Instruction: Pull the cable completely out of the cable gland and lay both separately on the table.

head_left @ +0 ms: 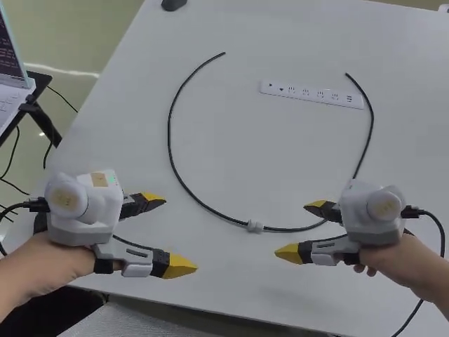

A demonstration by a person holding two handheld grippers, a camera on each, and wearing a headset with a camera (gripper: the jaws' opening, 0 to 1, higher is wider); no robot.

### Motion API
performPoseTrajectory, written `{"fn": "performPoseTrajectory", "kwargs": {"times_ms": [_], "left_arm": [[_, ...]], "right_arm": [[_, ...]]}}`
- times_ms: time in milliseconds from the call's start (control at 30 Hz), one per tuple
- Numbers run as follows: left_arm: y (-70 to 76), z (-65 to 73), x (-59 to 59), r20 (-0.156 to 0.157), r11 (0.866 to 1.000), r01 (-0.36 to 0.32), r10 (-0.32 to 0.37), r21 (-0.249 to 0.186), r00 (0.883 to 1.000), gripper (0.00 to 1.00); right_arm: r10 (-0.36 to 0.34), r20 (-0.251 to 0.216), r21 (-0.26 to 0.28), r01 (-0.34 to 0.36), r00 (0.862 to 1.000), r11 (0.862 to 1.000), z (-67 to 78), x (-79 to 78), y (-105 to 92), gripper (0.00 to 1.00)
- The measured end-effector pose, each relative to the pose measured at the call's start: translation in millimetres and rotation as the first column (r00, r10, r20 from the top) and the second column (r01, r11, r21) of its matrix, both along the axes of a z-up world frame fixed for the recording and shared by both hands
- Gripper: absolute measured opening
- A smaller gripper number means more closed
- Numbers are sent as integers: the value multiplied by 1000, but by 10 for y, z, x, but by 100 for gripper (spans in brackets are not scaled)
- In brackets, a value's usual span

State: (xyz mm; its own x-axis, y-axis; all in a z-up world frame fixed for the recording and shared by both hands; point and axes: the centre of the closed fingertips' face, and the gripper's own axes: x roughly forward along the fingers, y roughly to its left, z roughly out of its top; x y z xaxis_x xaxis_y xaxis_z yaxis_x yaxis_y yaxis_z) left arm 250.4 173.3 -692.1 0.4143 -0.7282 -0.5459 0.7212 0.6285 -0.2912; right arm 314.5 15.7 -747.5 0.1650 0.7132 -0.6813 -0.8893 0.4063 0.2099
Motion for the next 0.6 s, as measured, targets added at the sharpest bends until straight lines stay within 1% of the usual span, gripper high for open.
{"fn": "performPoseTrajectory", "kwargs": {"times_ms": [67,233,300,400,533,600], "left_arm": [[6,-16,-3,-5,1000,2,-2,1,1000,88],[5,-31,16,2,1000,4,-4,9,1000,89],[3,-53,25,-11,1000,2,-2,9,1000,89],[-1,-75,30,-11,1000,7,-6,23,1000,89],[-6,-90,33,-16,1000,7,-7,23,1000,90],[-15,-81,38,-16,1000,4,-4,16,1000,90]], "right_arm": [[6,-3,-4,-6,1000,1000,-30,9,28,75],[29,-4,-26,-29,1000,999,-136,39,81,73],[38,0,-34,-38,999,999,-167,54,103,71],[56,8,-51,-56,998,997,-215,68,139,69],[82,18,-63,-80,997,995,-247,73,181,66],[95,20,-73,-94,995,993,-268,81,201,65]]}}
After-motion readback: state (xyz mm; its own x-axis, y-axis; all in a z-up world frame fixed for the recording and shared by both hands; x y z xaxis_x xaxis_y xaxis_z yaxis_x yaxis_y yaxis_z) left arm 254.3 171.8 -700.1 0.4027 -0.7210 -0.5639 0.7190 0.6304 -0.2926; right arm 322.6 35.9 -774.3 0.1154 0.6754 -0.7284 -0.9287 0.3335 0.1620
